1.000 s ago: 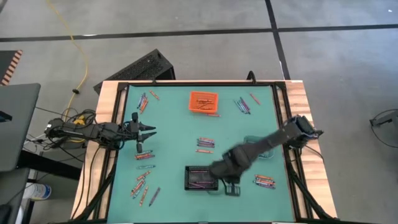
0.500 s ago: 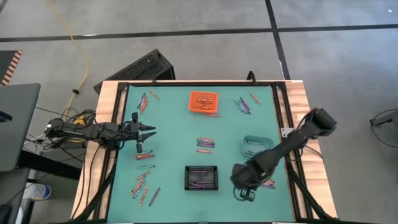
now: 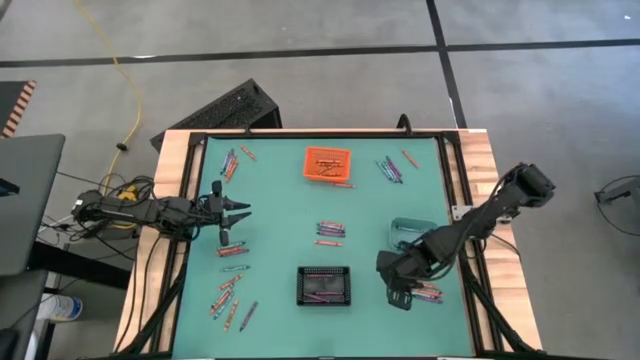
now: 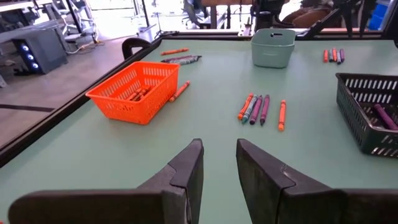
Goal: Sort crayons
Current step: Put the blue crayon into the blue bin
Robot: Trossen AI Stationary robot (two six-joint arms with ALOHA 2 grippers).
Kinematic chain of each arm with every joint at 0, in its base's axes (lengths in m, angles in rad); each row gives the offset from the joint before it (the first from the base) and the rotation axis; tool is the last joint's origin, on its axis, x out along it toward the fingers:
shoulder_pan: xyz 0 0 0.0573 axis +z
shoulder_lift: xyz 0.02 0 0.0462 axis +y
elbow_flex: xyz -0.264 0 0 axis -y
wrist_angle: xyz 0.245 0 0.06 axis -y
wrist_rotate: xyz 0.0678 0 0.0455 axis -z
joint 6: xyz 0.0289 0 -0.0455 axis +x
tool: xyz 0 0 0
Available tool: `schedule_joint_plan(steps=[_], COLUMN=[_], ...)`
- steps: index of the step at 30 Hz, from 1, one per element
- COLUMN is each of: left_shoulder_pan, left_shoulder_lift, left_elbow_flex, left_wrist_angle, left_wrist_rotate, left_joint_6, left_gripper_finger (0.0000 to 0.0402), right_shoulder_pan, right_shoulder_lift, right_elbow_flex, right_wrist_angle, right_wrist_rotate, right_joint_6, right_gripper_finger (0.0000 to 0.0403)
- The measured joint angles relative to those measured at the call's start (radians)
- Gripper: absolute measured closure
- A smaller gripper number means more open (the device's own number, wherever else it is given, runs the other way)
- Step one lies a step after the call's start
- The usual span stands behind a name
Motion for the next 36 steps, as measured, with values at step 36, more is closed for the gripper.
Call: schedule_joint_plan(steps=[36], left_shoulder_pan=[0.0], left_shoulder_lift=[0.0], left_elbow_flex=[0.0], left_wrist_angle=[0.0], left_wrist_rotate=[0.0], left_joint_6=[0.0], left_gripper_finger=[0.0316], right_shoulder_pan=[0.273], right_shoulder_lift=[0.002], right_elbow_flex=[-0.141], right_wrist_angle=[0.094], right_wrist_rotate=[0.15], right_joint_6=[0.134], right_gripper_finger=[0.0236])
